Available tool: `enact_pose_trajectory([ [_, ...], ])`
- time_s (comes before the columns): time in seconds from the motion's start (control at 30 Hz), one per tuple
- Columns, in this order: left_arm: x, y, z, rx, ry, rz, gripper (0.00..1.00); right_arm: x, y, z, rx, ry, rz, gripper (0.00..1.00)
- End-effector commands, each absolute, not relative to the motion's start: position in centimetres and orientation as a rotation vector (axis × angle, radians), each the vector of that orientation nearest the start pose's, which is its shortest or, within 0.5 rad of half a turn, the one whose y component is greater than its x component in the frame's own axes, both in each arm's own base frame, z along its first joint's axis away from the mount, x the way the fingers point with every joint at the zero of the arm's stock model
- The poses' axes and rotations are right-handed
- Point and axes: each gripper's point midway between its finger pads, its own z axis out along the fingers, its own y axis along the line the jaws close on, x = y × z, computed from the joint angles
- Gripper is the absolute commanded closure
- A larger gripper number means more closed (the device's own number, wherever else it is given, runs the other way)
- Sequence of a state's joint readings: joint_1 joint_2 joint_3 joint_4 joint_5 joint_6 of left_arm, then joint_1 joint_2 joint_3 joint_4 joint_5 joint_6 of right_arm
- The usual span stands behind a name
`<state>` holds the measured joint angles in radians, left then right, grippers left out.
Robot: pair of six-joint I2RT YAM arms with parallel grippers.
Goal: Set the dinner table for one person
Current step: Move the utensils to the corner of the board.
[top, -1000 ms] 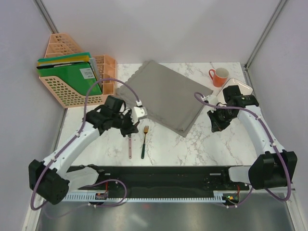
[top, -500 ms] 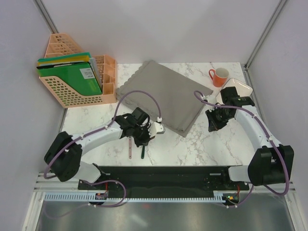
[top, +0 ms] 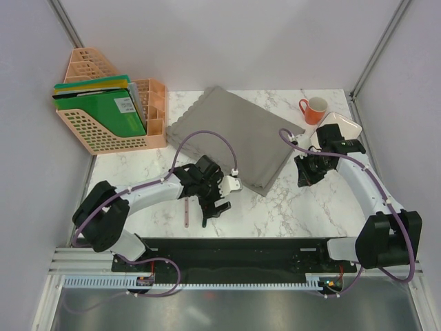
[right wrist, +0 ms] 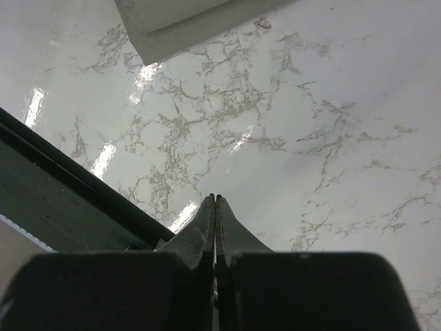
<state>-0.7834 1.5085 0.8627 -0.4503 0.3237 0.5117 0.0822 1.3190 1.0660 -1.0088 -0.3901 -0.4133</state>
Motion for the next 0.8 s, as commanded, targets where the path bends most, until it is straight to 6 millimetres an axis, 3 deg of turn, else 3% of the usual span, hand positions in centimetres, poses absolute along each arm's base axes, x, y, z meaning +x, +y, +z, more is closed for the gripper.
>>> enact_pose_trajectory([
  [0.0, 20.7, -26.3, 5.2, 1.703, 1.963, -0.526, 0.00, 24.2, 7.3, 12.8, -0.737, 2.611, 0.463, 0.98],
  [0.23, 20.6, -26.9, 1.7, 1.776, 2.032, -0.564, 0.00, 24.3, 6.9, 12.7, -0.728, 2.624, 0.438, 0.98],
  [0.4, 20.7, -25.9, -0.5, 1.822, 2.071, -0.503, 0.00, 24.3, 6.9, 12.9, -0.726, 2.617, 0.431, 0.98],
  [0.57, 20.0, -24.6, -0.2, 1.819, 2.070, -0.477, 0.00, 24.4, 6.8, 12.7, -0.735, 2.613, 0.425, 0.98],
  [0.77, 19.7, -21.8, 0.4, 1.778, 2.098, -0.424, 0.00, 24.6, 7.0, 12.0, -0.744, 2.628, 0.442, 0.98],
])
